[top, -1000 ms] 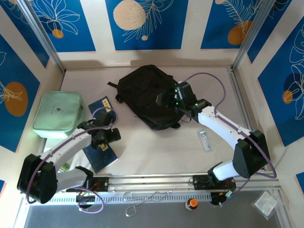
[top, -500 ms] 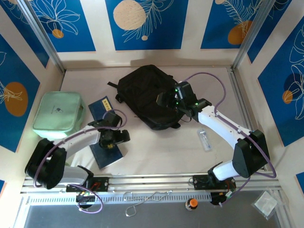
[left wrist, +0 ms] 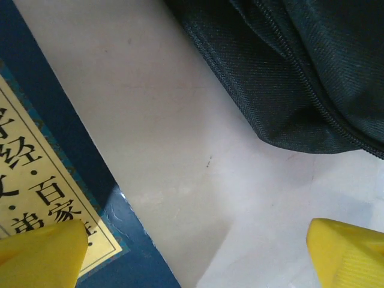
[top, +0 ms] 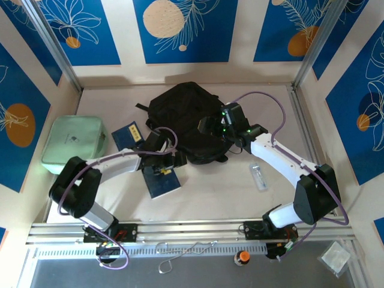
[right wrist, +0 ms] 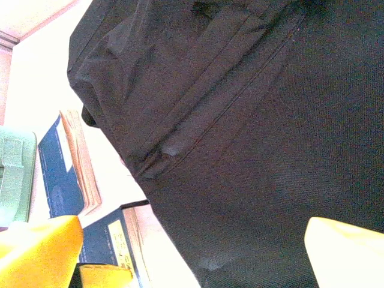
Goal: Pack the student bag
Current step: Move the book to the center of the table, then pick up the book at the center of the table.
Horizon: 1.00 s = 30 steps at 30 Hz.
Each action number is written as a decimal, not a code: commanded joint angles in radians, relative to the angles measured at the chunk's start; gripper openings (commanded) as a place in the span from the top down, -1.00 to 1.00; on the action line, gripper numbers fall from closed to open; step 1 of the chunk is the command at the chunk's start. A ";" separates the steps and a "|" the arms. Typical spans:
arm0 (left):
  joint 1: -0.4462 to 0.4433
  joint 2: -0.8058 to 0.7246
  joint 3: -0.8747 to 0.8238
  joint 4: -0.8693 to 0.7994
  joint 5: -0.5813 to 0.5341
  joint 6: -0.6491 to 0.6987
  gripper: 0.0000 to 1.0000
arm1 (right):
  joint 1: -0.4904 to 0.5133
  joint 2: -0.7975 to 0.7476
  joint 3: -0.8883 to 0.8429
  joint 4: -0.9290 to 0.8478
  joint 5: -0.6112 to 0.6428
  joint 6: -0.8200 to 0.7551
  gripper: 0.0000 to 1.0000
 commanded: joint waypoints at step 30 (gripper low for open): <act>0.270 -0.371 -0.225 -0.266 -0.133 0.087 -1.00 | 0.345 0.647 0.417 -0.242 -0.221 -0.146 0.29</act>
